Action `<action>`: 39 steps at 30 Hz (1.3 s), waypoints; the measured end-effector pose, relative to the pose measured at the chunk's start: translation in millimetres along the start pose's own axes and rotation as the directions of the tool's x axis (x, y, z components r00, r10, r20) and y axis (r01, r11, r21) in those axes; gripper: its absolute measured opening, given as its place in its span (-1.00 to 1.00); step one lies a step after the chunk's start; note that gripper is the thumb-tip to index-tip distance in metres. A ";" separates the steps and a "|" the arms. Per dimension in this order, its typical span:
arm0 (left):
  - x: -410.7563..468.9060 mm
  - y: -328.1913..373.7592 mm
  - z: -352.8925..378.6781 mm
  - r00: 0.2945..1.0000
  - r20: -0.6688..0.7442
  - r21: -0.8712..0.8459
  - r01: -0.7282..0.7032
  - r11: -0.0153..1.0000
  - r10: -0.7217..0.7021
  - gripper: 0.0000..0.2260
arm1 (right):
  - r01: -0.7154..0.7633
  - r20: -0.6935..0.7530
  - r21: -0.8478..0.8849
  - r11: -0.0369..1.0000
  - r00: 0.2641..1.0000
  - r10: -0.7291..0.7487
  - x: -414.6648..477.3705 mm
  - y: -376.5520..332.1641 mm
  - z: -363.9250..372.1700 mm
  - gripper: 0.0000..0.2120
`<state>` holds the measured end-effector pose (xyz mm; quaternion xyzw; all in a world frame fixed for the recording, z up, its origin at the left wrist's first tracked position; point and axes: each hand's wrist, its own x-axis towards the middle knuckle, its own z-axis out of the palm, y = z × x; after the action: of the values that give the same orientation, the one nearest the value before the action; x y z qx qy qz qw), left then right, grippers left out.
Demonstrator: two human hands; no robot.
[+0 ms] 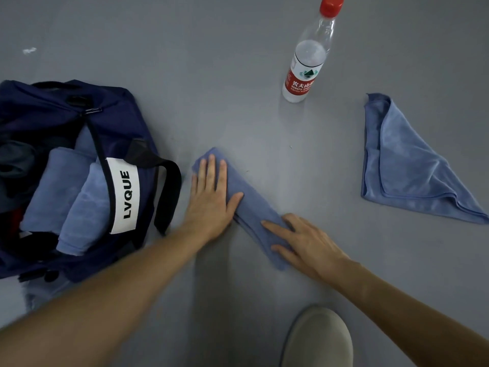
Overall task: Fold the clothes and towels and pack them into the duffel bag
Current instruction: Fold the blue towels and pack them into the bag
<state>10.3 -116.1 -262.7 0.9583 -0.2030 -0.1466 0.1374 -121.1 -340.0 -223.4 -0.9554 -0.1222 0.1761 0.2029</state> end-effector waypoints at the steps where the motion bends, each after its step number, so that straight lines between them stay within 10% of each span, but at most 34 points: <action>1: 14.6 -10.2 -7.0 0.992 0.052 0.073 -0.115 0.991 0.111 -0.25 | -0.003 0.026 0.033 0.999 1.000 0.002 -1.4 -8.5 3.8 -0.47; 6: 38.6 -7.7 -32.6 0.933 0.057 0.282 -0.357 0.891 0.356 -0.32 | -0.029 0.252 0.209 0.978 0.967 -0.025 -1.7 -48.5 31.7 -0.30; 9: 4.1 14.1 -11.9 0.916 -0.134 0.120 -0.364 0.923 0.379 -0.42 | 0.087 0.040 0.026 0.996 0.995 -0.088 -0.4 -54.7 42.7 -0.34; 18: -30.1 0.9 10.4 0.911 0.130 0.159 -0.409 0.899 0.391 -0.40 | 0.229 -0.178 -0.272 0.935 0.943 -0.283 1.1 -52.3 34.9 -0.72; 22: -29.4 6.5 -12.7 0.947 -0.215 -0.265 -0.293 0.919 0.240 -0.57 | -0.052 -0.201 0.265 0.963 0.974 0.107 19.6 -59.9 19.3 -0.86; 25: -31.1 10.9 -35.4 0.994 0.081 -0.722 0.112 0.683 -0.078 -0.53 | -0.373 -0.046 0.499 0.782 0.890 0.453 38.4 -61.2 10.2 -0.75; 29: -34.4 8.2 -39.3 0.982 0.184 -0.559 0.071 0.826 0.040 -0.49 | -0.499 0.087 0.664 0.557 0.792 0.605 60.0 -57.6 1.4 -0.64; 32: -29.9 11.8 -32.7 0.998 0.061 -0.461 0.003 0.888 0.029 -0.65 | -0.507 0.027 0.630 0.588 0.771 0.636 62.7 -60.4 -0.4 -0.71; 36: -22.5 10.9 -23.1 0.998 -0.012 -0.421 -0.054 0.906 0.053 -0.75 | -0.149 -0.385 0.157 0.976 0.901 0.199 44.7 -58.2 0.0 -0.68; 39: -19.9 6.9 -20.7 0.989 -0.119 -0.322 -0.124 0.939 0.090 -0.78 | 0.057 -0.304 -0.219 0.974 0.945 -0.123 34.3 -38.6 13.9 -0.42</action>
<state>-2.5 -109.4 -236.9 0.9159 -0.2203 -0.1211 0.3130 -101.6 -290.5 -228.5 -0.9805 -0.1495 -0.0022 0.1272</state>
